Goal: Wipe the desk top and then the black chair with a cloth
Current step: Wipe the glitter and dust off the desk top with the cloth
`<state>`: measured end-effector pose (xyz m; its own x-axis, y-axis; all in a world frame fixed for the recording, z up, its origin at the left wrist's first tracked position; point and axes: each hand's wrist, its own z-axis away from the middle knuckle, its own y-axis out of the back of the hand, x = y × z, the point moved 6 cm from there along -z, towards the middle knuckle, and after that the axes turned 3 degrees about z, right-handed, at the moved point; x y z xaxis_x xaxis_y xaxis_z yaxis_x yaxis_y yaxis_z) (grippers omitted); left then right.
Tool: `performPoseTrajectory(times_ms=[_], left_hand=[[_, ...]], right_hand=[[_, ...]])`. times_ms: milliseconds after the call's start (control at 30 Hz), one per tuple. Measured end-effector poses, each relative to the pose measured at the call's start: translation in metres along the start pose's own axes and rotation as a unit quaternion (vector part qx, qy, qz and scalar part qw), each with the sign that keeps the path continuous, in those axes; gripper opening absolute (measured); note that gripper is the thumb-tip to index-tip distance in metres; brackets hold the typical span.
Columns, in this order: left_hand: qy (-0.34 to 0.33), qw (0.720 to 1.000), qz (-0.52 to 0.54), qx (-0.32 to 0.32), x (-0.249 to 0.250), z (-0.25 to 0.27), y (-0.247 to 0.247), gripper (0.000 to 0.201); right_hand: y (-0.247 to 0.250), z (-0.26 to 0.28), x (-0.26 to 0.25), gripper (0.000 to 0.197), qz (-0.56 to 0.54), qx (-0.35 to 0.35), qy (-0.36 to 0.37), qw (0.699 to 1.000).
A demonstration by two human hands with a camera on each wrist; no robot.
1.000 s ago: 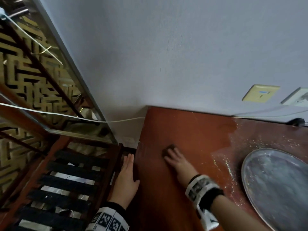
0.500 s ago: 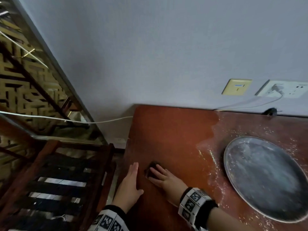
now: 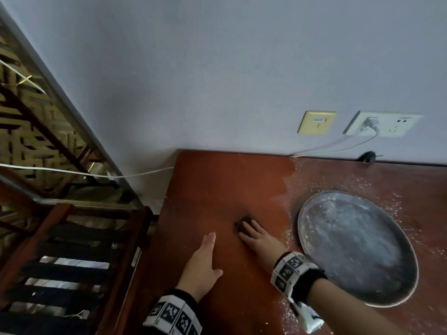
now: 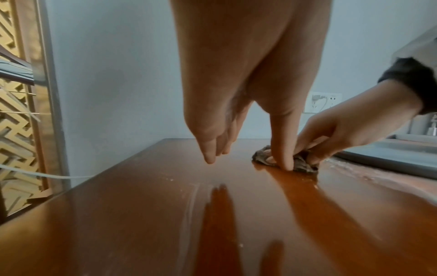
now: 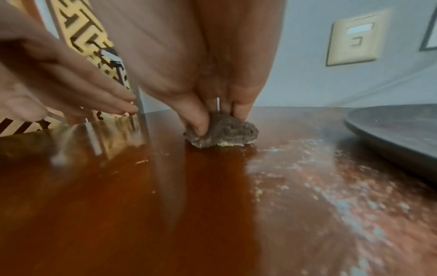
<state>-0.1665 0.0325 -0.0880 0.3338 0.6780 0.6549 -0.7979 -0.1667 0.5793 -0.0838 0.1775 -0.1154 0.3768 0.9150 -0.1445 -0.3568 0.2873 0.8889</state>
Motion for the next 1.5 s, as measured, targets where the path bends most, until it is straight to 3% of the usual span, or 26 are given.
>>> performPoseTrajectory(times_ms=[67, 167, 233, 333, 400, 433, 500, 567, 633, 700, 767, 833, 933, 967, 1000, 1100, 1167, 1267, 1333, 1400, 1500], left_hand=[[0.007, 1.0, -0.006, 0.0, 0.0, 0.007, -0.005, 0.089], [0.031, 0.999, -0.017, 0.01, -0.012, 0.017, -0.012, 0.089], [0.046, 0.999, -0.005, 0.026, -0.022, 0.022, -0.008, 0.091], [0.068, 0.997, 0.011, 0.033, -0.034, 0.033, -0.014, 0.093], [0.072, 0.997, 0.012, 0.039, -0.036, 0.041, -0.02, 0.093], [0.075, 0.996, 0.012, 0.041, -0.038, 0.045, -0.023, 0.093], [0.08, 0.995, 0.015, 0.051, -0.04, 0.051, -0.026, 0.092], [0.089, 0.994, 0.026, 0.06, -0.042, 0.058, -0.028, 0.092], [0.098, 0.992, 0.036, 0.072, -0.045, 0.066, -0.031, 0.092], [0.107, 0.99, 0.043, 0.085, -0.049, 0.075, -0.033, 0.093], [0.114, 0.989, 0.043, 0.089, -0.052, 0.084, -0.038, 0.093], [0.117, 0.988, 0.045, 0.093, -0.054, 0.093, -0.044, 0.092], [0.121, 0.987, 0.032, 0.1, -0.054, 0.105, -0.051, 0.086], [0.123, 0.986, 0.03, 0.105, -0.055, 0.109, -0.054, 0.083], [0.124, 0.986, 0.029, 0.11, -0.056, 0.112, -0.055, 0.081], [0.126, 0.984, 0.03, 0.126, -0.057, 0.12, -0.059, 0.076], [0.133, 0.982, 0.034, 0.132, -0.057, 0.125, -0.062, 0.074], [0.135, 0.981, 0.036, 0.135, -0.056, 0.132, -0.07, 0.072], [0.13, 0.982, 0.034, 0.132, -0.053, 0.134, -0.077, 0.07], [0.126, 0.983, 0.032, 0.132, -0.05, 0.135, -0.082, 0.069], [0.119, 0.984, 0.025, 0.133, -0.042, 0.133, -0.086, 0.068]], right_hand=[[0.006, -0.004, 0.019, 0.063, -0.018, 0.005, -0.027, 0.999], [0.02, -0.013, 0.065, 0.062, -0.052, 0.016, -0.148, 0.987], [0.028, -0.015, 0.068, 0.061, -0.054, 0.021, -0.17, 0.984], [0.012, 0.004, 0.029, 0.062, -0.048, 0.002, -0.057, 0.997], [-0.011, 0.031, -0.007, 0.052, 0.008, 0.034, 0.108, 0.994], [-0.024, 0.048, -0.017, 0.05, 0.008, -0.008, 0.146, 0.989], [-0.033, 0.061, -0.021, 0.055, 0.05, -0.001, 0.19, 0.981], [-0.023, 0.057, -0.003, 0.048, 0.045, -0.016, 0.158, 0.986], [-0.005, 0.041, 0.028, 0.063, -0.02, 0.013, 0.036, 0.999], [0.004, 0.033, 0.031, 0.077, -0.029, 0.053, 0.009, 0.998], [-0.009, 0.039, 0.014, 0.076, -0.036, 0.028, 0.048, 0.998], [-0.034, 0.063, -0.023, 0.07, -0.007, -0.021, 0.142, 0.99], [-0.072, 0.122, -0.076, 0.058, 0.043, -0.036, 0.353, 0.934], [-0.084, 0.139, -0.083, 0.052, 0.062, -0.062, 0.372, 0.924], [-0.091, 0.146, -0.084, 0.051, 0.088, -0.081, 0.362, 0.925], [-0.076, 0.138, -0.077, 0.07, 0.06, -0.031, 0.344, 0.937], [-0.056, 0.122, -0.058, 0.063, 0.039, 0.006, 0.288, 0.957], [-0.043, 0.12, -0.049, 0.071, -0.006, 0.045, 0.219, 0.975], [-0.068, 0.142, -0.068, 0.059, 0.045, 0.044, 0.302, 0.951], [-0.102, 0.172, -0.077, 0.039, 0.09, 0.004, 0.341, 0.936], [-0.119, 0.195, -0.068, 0.042, 0.082, 0.012, 0.353, 0.932]])
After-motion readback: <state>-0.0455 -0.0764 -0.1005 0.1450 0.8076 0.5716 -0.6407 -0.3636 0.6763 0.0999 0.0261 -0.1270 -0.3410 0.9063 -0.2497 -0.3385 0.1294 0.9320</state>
